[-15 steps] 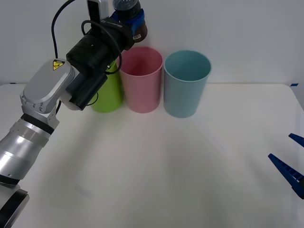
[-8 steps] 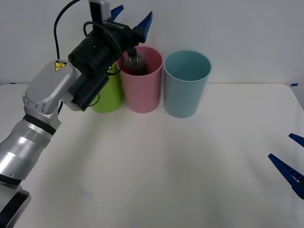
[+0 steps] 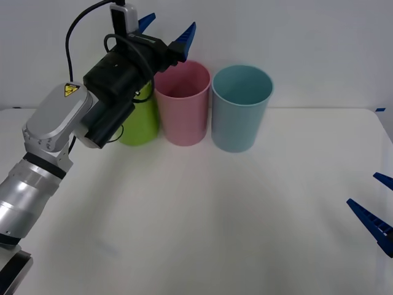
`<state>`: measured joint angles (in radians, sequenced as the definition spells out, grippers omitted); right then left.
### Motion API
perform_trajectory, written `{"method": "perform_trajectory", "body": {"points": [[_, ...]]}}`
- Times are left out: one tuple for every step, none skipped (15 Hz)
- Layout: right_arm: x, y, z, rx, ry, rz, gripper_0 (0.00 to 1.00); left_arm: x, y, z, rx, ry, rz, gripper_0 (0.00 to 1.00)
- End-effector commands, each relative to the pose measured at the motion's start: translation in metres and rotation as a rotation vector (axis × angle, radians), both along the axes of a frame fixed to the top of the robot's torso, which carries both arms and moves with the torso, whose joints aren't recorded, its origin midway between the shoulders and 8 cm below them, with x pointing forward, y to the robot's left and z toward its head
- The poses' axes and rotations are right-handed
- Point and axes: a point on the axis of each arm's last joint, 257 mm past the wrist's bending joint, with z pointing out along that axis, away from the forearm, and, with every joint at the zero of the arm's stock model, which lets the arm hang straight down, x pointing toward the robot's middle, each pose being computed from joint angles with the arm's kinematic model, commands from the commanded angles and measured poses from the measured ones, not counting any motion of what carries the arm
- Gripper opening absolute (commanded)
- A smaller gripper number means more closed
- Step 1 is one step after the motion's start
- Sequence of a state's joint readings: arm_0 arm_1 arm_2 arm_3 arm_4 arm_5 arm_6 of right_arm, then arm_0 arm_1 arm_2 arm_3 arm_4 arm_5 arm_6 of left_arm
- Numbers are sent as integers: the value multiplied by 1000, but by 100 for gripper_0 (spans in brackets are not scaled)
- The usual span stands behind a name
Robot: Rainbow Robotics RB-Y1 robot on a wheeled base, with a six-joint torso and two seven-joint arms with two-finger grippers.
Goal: Grasp the object on the table and drop it into the matching bin: aluminum can to the light blue bin, PET bottle to the pink bin.
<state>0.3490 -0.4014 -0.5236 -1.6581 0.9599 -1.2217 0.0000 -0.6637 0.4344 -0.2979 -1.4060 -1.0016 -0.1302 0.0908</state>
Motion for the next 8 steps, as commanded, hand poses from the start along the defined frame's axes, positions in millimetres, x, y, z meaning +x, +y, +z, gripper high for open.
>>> {"method": "perform_trajectory", "body": {"points": [[0, 0, 0, 0, 0, 0, 100, -11, 13, -5, -21, 15, -14, 100], [0, 0, 0, 0, 0, 0, 100, -16, 20, -9, -24, 21, -16, 100], [0, 0, 0, 0, 0, 0, 100, -21, 27, -11, -26, 25, -18, 100], [0, 0, 0, 0, 0, 0, 100, -26, 33, -14, -29, 31, -22, 100], [0, 0, 0, 0, 0, 0, 100, -33, 42, -18, -31, 39, -23, 100], [0, 0, 0, 0, 0, 0, 100, -39, 50, -21, -36, 43, -26, 100], [0, 0, 0, 0, 0, 0, 100, -46, 59, -25, -40, 46, -31, 100], [0, 0, 0, 0, 0, 0, 100, -54, 68, -29, -41, 45, -40, 100]]}}
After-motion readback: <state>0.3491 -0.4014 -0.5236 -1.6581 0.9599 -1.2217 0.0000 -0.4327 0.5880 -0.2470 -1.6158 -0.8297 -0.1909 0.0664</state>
